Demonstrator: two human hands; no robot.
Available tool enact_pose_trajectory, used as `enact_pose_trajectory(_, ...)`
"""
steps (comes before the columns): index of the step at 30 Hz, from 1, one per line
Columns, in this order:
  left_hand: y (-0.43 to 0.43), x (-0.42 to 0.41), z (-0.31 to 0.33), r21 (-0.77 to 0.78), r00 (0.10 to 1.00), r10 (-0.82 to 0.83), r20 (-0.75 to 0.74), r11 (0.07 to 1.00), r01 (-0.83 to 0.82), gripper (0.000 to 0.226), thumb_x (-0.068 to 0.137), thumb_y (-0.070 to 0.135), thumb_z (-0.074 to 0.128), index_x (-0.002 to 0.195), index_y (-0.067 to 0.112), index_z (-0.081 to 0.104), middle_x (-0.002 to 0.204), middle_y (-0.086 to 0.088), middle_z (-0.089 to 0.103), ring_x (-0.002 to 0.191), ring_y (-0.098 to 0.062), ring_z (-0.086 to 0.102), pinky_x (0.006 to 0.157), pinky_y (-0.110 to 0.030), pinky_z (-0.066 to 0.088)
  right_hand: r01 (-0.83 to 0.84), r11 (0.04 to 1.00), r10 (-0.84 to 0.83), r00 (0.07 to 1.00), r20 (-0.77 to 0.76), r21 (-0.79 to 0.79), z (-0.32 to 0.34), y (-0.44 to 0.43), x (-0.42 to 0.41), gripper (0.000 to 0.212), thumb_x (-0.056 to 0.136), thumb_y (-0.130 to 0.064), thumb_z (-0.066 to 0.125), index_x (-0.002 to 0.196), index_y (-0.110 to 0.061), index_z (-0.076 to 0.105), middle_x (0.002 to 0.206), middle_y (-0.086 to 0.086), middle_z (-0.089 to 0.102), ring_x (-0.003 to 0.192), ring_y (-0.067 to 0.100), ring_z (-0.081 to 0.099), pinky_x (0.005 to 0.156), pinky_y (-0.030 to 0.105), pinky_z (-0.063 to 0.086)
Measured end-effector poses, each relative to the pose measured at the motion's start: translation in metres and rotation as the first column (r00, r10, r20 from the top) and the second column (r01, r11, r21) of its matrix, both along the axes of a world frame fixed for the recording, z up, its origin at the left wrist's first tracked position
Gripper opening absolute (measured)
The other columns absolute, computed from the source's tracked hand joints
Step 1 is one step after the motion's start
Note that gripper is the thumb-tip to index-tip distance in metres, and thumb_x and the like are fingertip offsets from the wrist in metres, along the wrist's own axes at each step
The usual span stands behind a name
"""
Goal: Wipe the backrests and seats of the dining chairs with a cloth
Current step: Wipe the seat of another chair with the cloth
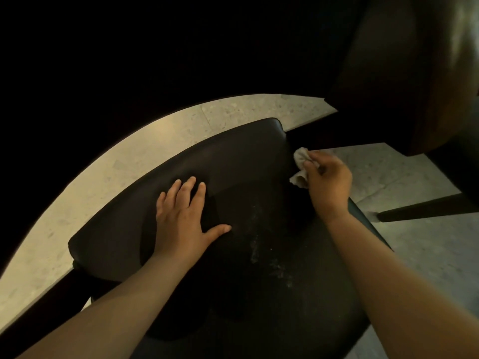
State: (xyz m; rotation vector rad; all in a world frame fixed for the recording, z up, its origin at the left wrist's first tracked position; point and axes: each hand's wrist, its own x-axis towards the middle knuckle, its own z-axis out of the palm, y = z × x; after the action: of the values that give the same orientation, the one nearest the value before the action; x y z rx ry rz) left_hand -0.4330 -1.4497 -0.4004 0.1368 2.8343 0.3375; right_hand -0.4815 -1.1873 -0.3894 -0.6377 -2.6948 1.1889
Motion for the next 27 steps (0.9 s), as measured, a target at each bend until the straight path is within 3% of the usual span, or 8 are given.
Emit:
enact_pose_trajectory(5, 0.0, 0.0, -0.002, -0.008, 1.0, 0.003, -0.012, 1.0, -0.003, 0.1, 0.074, 0.077, 0.053, 0.152, 0.021, 0.025, 0.16, -0.003, 0.016, 0.148, -0.025, 0.005, 0.118, -0.045, 0.001, -0.174, 0.985, 0.174, 0.985, -0.005, 0.009, -0.008, -0.019, 0.035, 0.028, 0.091, -0.01, 0.061, 0.116, -0.022, 0.068, 0.119, -0.015, 0.058, 0.12, 0.008, 0.05, 0.106, 0.028, 0.039)
enact_pose_trajectory(9, 0.001, 0.0, -0.002, -0.021, 1.0, 0.001, -0.008, 1.0, -0.001, 0.1, 0.074, 0.077, 0.05, 0.152, 0.021, 0.024, 0.16, -0.003, 0.015, 0.147, -0.024, 0.004, 0.119, -0.046, 0.002, -0.384, 0.923, 0.383, 0.923, 0.018, 0.041, -0.005, -0.019, 0.058, 0.03, 0.088, -0.01, 0.065, 0.112, -0.028, 0.07, 0.113, -0.022, 0.059, 0.113, -0.004, 0.048, 0.101, 0.026, 0.042)
enact_pose_trajectory(11, 0.001, 0.0, -0.002, -0.02, 1.0, 0.002, -0.007, 1.0, -0.002, 0.1, 0.074, 0.077, 0.051, 0.152, 0.021, 0.024, 0.16, -0.003, 0.015, 0.147, -0.024, 0.004, 0.119, -0.045, 0.001, -0.356, 0.931, 0.356, 0.934, 0.012, 0.079, -0.001, -0.009, 0.044, 0.029, 0.09, -0.012, 0.062, 0.113, -0.028, 0.069, 0.113, -0.023, 0.055, 0.111, -0.002, 0.048, 0.097, 0.028, 0.045)
enact_pose_trajectory(13, 0.001, 0.0, -0.002, -0.013, 1.0, 0.002, -0.006, 1.0, -0.002, 0.1, 0.074, 0.076, 0.053, 0.152, 0.021, 0.024, 0.16, -0.003, 0.016, 0.148, -0.024, 0.004, 0.119, -0.046, 0.001, -0.2, 0.975, 0.202, 0.979, -0.009, 0.098, 0.001, 0.004, 0.02, 0.026, 0.093, -0.013, 0.059, 0.114, -0.024, 0.068, 0.113, -0.017, 0.056, 0.109, 0.006, 0.054, 0.095, 0.03, 0.047)
enact_pose_trajectory(17, 0.0, 0.001, -0.001, -0.006, 1.0, 0.003, -0.003, 1.0, -0.003, 0.1, 0.075, 0.076, 0.052, 0.153, 0.022, 0.021, 0.16, -0.002, 0.012, 0.148, -0.024, 0.002, 0.118, -0.045, -0.001, -0.013, 1.0, 0.013, 1.0, 0.027, 0.001, -0.003, 0.006, 0.001, 0.026, 0.095, -0.014, 0.058, 0.119, -0.016, 0.067, 0.118, -0.002, 0.064, 0.104, 0.007, 0.057, 0.096, 0.028, 0.047)
enact_pose_trajectory(21, 0.001, 0.0, 0.0, -0.012, 1.0, 0.001, 0.001, 1.0, -0.001, 0.1, 0.075, 0.076, 0.051, 0.153, 0.021, 0.021, 0.16, -0.003, 0.012, 0.148, -0.024, 0.001, 0.119, -0.045, 0.0, -0.144, 0.989, 0.144, 0.99, 0.002, 0.044, -0.005, -0.015, 0.035, 0.027, 0.091, -0.01, 0.062, 0.115, -0.021, 0.069, 0.118, -0.008, 0.063, 0.116, 0.009, 0.053, 0.105, 0.035, 0.043)
enact_pose_trajectory(25, 0.002, 0.0, 0.001, -0.027, 1.0, 0.003, 0.007, 1.0, -0.002, 0.1, 0.075, 0.076, 0.051, 0.153, 0.022, 0.02, 0.16, -0.002, 0.011, 0.148, -0.024, 0.001, 0.119, -0.046, 0.0, -0.317, 0.948, 0.318, 0.948, 0.028, -0.015, 0.001, -0.02, 0.06, 0.031, 0.089, -0.013, 0.064, 0.111, -0.034, 0.067, 0.111, -0.024, 0.06, 0.112, -0.002, 0.05, 0.101, 0.031, 0.045)
enact_pose_trajectory(27, 0.001, 0.0, 0.0, -0.025, 1.0, 0.004, 0.005, 1.0, -0.004, 0.101, 0.075, 0.076, 0.052, 0.153, 0.021, 0.021, 0.16, -0.003, 0.012, 0.148, -0.024, 0.002, 0.119, -0.046, 0.001, -0.28, 0.96, 0.28, 0.96, 0.018, 0.009, 0.005, -0.008, 0.055, 0.03, 0.09, -0.019, 0.059, 0.111, -0.041, 0.062, 0.107, -0.034, 0.054, 0.112, -0.001, 0.051, 0.099, 0.032, 0.047)
